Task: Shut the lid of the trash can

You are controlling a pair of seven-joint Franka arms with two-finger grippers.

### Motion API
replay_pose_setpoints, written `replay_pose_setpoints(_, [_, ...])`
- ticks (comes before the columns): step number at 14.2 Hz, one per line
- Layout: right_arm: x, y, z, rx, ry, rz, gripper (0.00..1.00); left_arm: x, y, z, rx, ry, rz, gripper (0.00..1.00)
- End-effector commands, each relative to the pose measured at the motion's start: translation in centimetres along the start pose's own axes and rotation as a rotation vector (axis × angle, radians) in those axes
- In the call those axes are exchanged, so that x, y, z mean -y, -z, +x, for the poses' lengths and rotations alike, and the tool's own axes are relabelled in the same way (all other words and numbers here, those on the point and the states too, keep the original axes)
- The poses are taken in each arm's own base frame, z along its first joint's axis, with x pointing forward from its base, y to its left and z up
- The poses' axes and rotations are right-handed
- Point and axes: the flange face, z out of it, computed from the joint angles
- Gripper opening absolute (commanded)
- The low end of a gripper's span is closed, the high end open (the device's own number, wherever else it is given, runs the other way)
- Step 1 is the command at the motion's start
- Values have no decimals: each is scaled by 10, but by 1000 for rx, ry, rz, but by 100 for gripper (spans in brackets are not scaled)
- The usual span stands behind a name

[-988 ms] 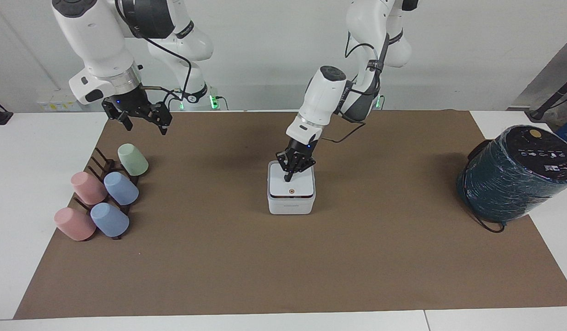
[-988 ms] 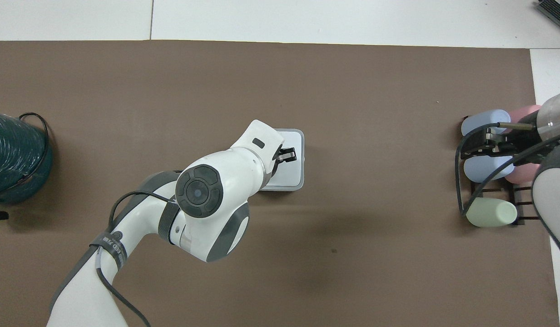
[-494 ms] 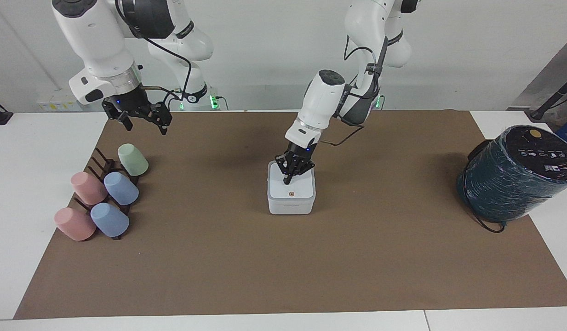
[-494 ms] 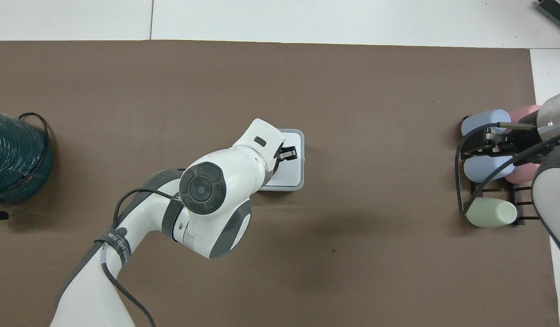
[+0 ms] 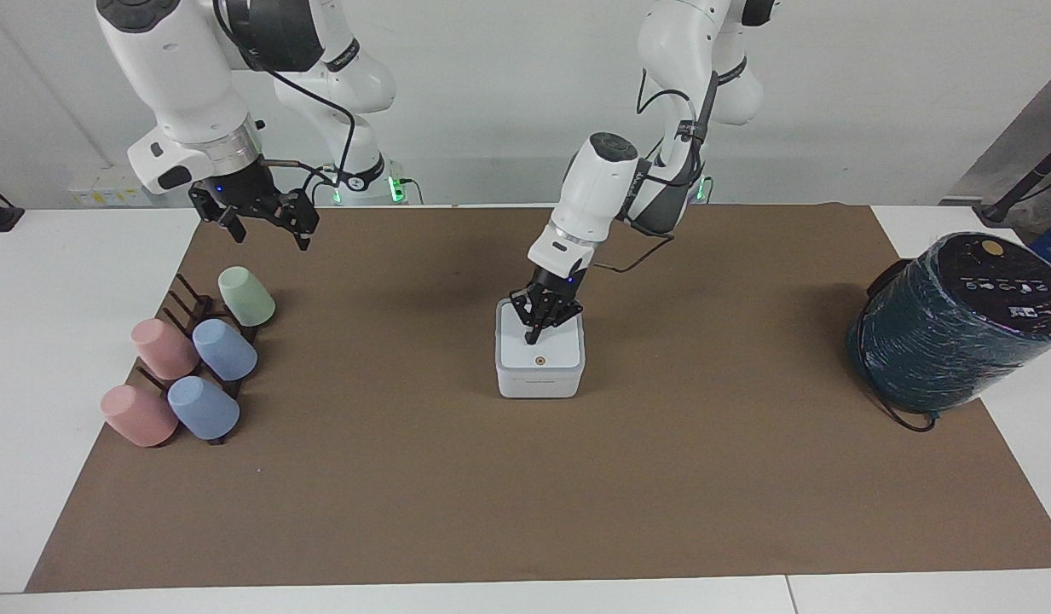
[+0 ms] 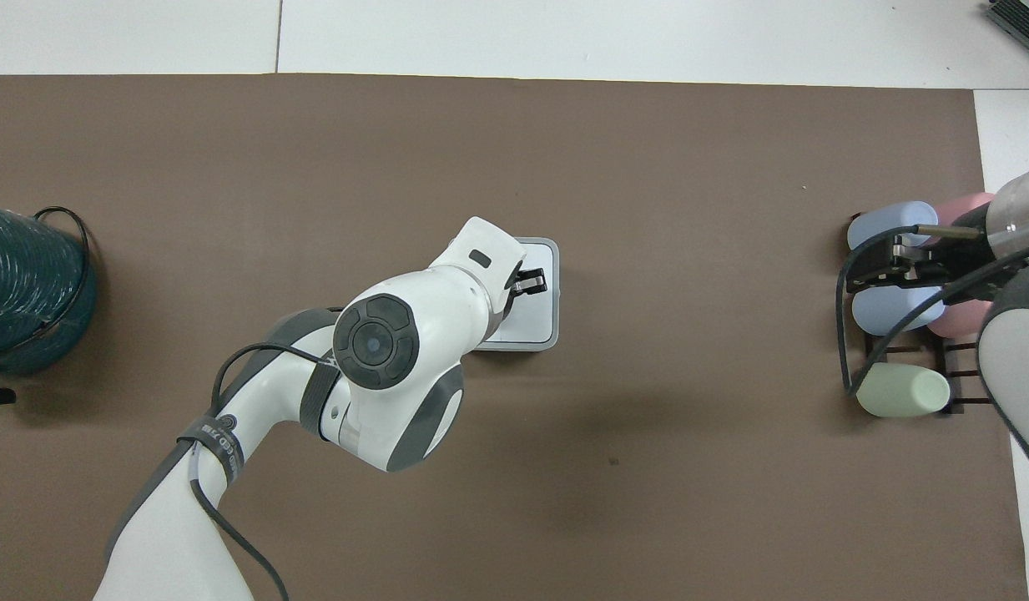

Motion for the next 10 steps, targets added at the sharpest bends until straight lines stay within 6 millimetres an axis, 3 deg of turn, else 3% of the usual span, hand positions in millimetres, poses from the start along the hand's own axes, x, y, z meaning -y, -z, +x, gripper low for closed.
replay_pose_setpoints(1, [-4,1,-3,6,20,10,100,14,-1,38,81,-16,113,0])
replay_pose_setpoints(3, [-4,2,-2,5,20,11,100,12,28,61,126,-33,151,0])
replay_pose_setpoints(6, [-3,1,-3,6,23,10,100,34,55,87,173,-77,185,0])
replay_pose_setpoints(10, [-4,1,-3,6,21,10,100,97,94,120,247,-197,216,0])
